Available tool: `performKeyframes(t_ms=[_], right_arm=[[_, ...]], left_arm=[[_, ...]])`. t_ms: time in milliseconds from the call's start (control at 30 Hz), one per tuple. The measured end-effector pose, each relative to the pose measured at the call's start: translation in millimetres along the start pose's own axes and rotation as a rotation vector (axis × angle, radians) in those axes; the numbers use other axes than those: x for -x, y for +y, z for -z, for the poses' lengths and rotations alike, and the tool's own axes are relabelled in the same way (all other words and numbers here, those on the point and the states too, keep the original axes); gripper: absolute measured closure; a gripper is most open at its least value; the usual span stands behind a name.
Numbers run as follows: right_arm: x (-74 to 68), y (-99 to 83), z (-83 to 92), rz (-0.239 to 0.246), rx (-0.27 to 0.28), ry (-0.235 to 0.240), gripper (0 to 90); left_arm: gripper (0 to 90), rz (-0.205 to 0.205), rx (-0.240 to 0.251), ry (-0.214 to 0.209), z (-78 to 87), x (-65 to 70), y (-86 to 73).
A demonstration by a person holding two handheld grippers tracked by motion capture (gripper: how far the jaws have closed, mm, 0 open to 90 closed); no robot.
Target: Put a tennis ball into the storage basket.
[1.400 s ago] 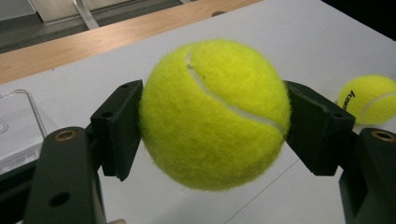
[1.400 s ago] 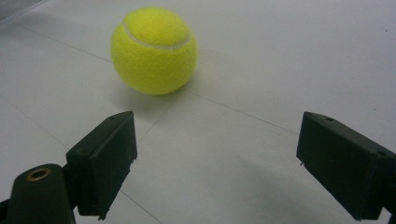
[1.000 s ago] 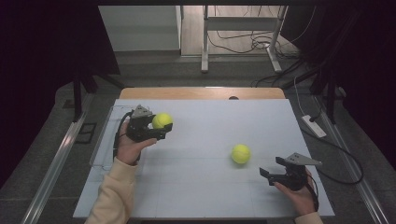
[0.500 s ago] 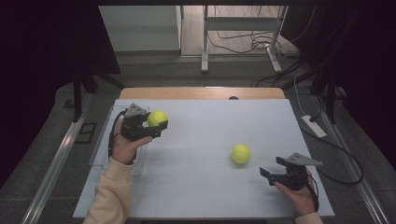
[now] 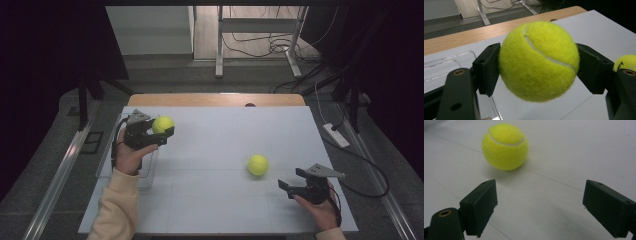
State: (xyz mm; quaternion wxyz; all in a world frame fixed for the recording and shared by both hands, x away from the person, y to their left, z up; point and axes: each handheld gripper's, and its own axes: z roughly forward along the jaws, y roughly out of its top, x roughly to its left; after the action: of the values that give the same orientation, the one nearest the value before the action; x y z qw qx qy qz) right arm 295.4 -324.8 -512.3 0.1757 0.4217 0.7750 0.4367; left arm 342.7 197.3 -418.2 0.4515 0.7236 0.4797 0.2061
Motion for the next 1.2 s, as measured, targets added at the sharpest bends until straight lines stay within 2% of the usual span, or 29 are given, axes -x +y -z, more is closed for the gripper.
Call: performKeyframes(t_ms=[700,1200], right_arm=[[-0.2,-0.4,-0.2,0.001,-0.003,-0.001,12.5],[0.0,-0.5,-0.1,0.002,-0.002,-0.001,12.6]], left_arm=[[27.1,0.025,0.018,0.033,3.8,-12.0,-1.6],[27.1,0.053,0.035,0.070,9.1,-26.1,-3.2]])
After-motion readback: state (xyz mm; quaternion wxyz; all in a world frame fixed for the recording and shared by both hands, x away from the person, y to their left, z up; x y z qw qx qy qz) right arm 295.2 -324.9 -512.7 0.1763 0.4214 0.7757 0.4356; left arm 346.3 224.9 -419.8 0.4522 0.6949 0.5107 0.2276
